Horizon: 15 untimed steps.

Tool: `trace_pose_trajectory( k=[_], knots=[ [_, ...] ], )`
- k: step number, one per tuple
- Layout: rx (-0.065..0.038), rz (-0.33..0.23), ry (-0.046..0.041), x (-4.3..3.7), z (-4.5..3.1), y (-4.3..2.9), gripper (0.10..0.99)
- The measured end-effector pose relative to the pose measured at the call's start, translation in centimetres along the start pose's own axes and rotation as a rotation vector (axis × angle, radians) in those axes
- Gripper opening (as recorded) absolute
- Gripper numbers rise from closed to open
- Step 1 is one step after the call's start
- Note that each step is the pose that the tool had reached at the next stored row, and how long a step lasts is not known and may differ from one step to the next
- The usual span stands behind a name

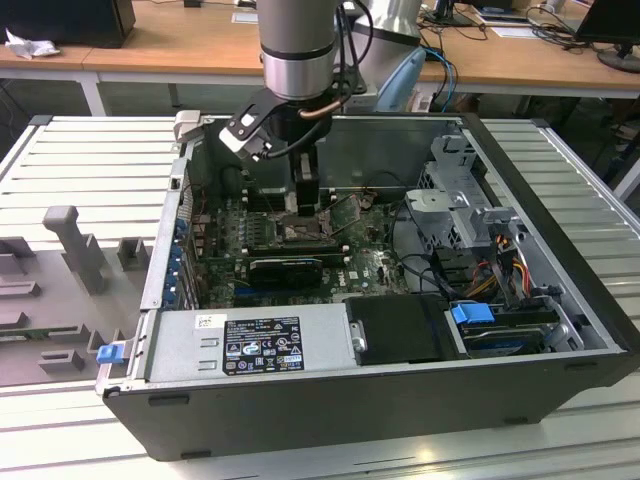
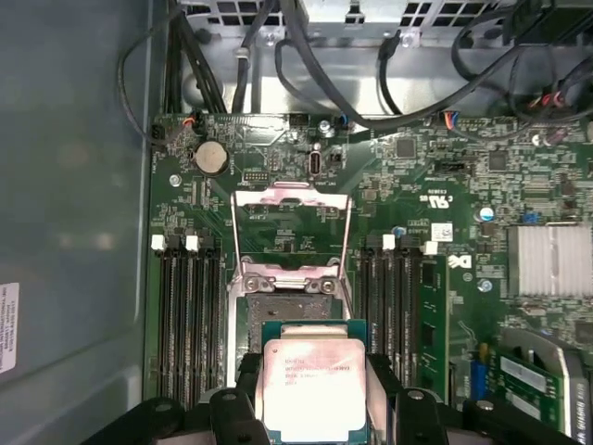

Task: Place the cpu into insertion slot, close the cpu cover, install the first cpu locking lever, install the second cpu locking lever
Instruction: 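Place the cpu into insertion slot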

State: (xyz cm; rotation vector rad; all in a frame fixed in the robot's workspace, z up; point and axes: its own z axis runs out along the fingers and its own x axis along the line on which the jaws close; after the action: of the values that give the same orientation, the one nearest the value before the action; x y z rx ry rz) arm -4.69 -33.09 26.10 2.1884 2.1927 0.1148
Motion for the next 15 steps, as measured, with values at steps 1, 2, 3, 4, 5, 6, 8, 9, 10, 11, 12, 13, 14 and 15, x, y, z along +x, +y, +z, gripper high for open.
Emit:
trace_pose_trajectory(
  k=[1,2,3,4,5,6,8,9,10,11,12,13,14,15],
  knots=[
    [0.000,0.000,0.0001,0.07,0.27,-0.02,0.529],
    [0.000,0.000,0.0000,0.11,0.46,-0.04,0.529],
    [0.000,0.000,-0.0001,0.15,0.63,-0.05,0.529],
    [0.000,0.000,0.0000,0.19,0.82,-0.07,0.529],
    [0.000,0.000,0.0000,0.24,1.04,-0.09,0.529],
    [0.000,0.000,0.0000,0.27,1.22,-0.10,0.529],
    [0.000,0.000,0.0001,0.33,1.60,-0.12,0.529],
    [0.000,0.000,-0.0001,0.33,1.79,-0.14,0.529],
    [0.000,0.000,-0.0001,0.32,2.01,-0.16,0.529],
    [0.000,0.000,0.0000,0.32,2.21,-0.19,0.529],
    [0.000,0.000,0.0000,0.32,2.44,-0.23,0.529],
    [0.000,0.000,0.0000,0.31,2.68,-0.28,0.529],
    [0.000,0.000,0.0000,0.31,2.87,-0.30,0.529],
    [0.000,0.000,0.0000,0.32,3.17,-0.32,0.529]
  ],
)
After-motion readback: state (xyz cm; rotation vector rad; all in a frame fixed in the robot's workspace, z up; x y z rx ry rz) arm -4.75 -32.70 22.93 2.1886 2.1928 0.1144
